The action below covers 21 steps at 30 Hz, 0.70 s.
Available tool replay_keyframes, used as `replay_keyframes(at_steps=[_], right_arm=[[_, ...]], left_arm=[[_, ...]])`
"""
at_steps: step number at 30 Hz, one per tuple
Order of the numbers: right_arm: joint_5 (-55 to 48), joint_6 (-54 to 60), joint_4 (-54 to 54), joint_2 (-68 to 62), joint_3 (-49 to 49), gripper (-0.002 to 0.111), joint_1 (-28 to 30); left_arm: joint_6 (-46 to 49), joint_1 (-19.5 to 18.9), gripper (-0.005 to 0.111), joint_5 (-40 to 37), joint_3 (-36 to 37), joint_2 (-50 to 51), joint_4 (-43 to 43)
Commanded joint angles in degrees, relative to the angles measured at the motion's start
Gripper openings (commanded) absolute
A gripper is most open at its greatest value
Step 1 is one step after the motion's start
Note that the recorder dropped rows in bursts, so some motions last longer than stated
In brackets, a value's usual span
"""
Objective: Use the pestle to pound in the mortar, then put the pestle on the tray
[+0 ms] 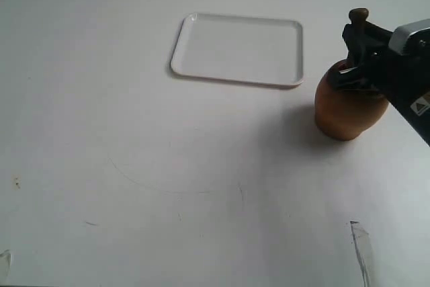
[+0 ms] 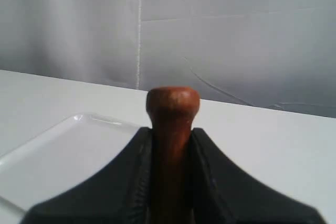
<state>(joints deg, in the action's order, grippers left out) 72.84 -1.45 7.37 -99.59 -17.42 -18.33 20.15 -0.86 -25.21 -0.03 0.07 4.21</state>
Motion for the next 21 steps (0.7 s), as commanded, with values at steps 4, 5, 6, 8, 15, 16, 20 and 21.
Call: replay_keyframes(at_steps=[4,5,6,8,15,16,20,21], right_arm=[[-2.9,-0.9,-1.5,11.0,-4.3,0.000,0.1],[-2.9,-2.0,-0.1,14.3,-5.5,0.000,0.1],[-2.9,-3.1,1.2,17.5,-6.7,0.000,0.1],[-2.9,-5.9,3.4,23.2,-9.3,0.000,0.1],[-27.6,-17.0,19.0,35.2,-24.2,0.000,-0.4],[-31.0,-18.2,20.3,35.2,-25.9,0.000,-0.9],[-41.9,-19.8,21.3,32.1,-32.3,0.000,-3.6],[-43.1,-19.8,21.3,30.7,-33.7,0.000,-4.3]], left_arm=[[-0.5,0.4,0.000,0.2,0.0,-0.1,-0.4],[-0.5,0.4,0.000,0.2,0.0,-0.1,-0.4],[-0.5,0.4,0.000,0.2,0.0,-0.1,-0.4],[-0.5,0.4,0.000,0.2,0.0,-0.1,-0.4],[-0.5,0.4,0.000,0.2,0.0,-0.1,-0.4],[-0.5,0.4,0.000,0.2,0.0,-0.1,-0.4],[-0.5,0.4,0.000,0.2,0.0,-0.1,-0.4],[-0.5,0.4,0.000,0.2,0.0,-0.1,-0.4]])
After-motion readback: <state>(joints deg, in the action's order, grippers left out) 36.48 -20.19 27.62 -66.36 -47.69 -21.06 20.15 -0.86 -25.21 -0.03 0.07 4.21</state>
